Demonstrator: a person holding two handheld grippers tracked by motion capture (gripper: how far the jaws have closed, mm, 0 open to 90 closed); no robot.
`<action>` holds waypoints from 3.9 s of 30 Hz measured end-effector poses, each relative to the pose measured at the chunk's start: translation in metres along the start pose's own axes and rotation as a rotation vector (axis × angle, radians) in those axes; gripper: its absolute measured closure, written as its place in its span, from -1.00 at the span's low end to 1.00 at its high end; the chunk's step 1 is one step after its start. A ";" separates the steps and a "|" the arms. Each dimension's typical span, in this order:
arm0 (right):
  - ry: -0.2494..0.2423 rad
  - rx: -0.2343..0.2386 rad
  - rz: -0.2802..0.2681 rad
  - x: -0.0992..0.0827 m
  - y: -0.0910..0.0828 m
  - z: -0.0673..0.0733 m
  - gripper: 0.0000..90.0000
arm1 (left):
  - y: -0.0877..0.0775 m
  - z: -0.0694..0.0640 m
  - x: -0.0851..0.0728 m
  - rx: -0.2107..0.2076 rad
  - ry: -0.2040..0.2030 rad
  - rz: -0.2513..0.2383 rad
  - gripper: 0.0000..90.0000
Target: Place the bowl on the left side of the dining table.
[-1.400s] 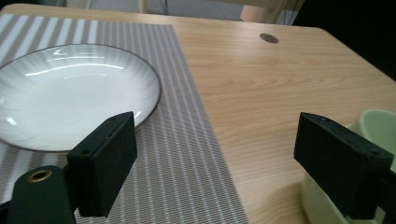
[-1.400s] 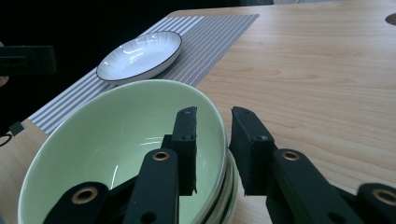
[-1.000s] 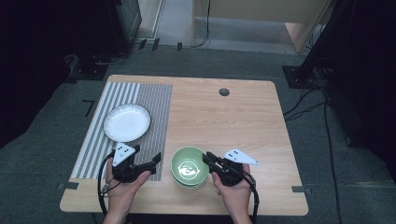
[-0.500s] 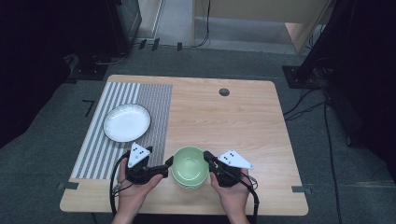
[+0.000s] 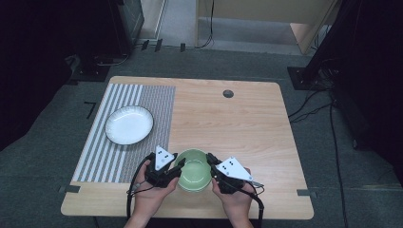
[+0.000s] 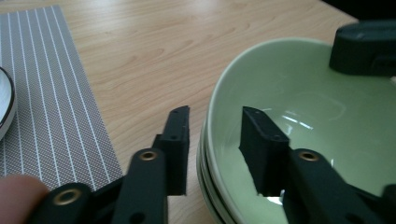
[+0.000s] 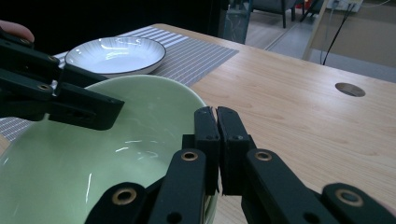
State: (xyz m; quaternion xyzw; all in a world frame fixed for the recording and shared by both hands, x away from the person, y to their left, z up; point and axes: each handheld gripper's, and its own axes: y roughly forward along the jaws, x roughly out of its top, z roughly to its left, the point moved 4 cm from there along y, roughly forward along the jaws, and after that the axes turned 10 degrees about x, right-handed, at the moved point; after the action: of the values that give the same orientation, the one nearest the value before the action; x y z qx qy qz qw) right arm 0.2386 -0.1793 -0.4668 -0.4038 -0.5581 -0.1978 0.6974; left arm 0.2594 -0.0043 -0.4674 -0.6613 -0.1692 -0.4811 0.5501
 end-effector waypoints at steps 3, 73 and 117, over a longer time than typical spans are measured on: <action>0.008 0.004 -0.001 0.000 0.000 0.000 0.99 | 0.002 0.000 0.000 0.019 0.018 -0.022 0.82; 0.077 -0.130 -0.184 0.021 -0.030 0.030 0.49 | -0.034 0.005 0.016 0.025 -0.061 -0.290 0.88; 0.162 -0.081 -0.115 -0.002 -0.059 -0.034 -0.56 | -0.043 0.090 0.019 0.129 -0.242 -0.309 0.87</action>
State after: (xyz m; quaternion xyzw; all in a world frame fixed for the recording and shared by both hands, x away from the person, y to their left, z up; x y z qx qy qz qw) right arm 0.2161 -0.2417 -0.4504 -0.3816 -0.5138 -0.2920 0.7107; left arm 0.2763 0.0843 -0.4214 -0.6437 -0.3639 -0.4651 0.4868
